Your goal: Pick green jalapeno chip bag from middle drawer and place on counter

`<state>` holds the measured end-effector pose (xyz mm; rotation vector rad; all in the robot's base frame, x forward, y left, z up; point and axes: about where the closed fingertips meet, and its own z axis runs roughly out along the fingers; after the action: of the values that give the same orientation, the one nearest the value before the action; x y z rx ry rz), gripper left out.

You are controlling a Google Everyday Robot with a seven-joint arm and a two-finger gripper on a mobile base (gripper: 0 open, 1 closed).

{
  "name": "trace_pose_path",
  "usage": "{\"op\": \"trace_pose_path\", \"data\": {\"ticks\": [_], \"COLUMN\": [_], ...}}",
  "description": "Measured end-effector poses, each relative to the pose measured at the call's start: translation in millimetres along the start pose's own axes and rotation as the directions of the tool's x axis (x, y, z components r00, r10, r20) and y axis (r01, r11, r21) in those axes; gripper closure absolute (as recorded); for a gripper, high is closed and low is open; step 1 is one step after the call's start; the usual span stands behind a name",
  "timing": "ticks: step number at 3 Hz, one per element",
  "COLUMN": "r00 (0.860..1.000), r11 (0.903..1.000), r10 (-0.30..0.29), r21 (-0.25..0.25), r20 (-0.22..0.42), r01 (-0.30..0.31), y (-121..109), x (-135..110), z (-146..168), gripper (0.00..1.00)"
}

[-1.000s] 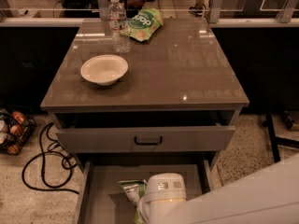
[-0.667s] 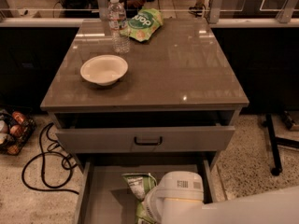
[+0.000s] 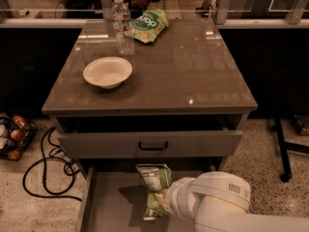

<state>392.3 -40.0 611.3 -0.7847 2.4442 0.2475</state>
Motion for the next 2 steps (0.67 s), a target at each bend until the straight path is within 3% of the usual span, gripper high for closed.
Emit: {"op": "trace_pose_path", "data": {"ticks": [1, 2], "r00": [0.999, 0.999], "r11": [0.9996, 0.9997], "r10": [-0.01, -0.01], "r21": [-0.026, -0.023], "r20": [0.048, 0.043], "r01": [0.012, 0.011], "y": [3.6, 2.9], "x": [-10.9, -9.7], "z": [-2.1, -2.0], "gripper": [1.0, 1.0]}}
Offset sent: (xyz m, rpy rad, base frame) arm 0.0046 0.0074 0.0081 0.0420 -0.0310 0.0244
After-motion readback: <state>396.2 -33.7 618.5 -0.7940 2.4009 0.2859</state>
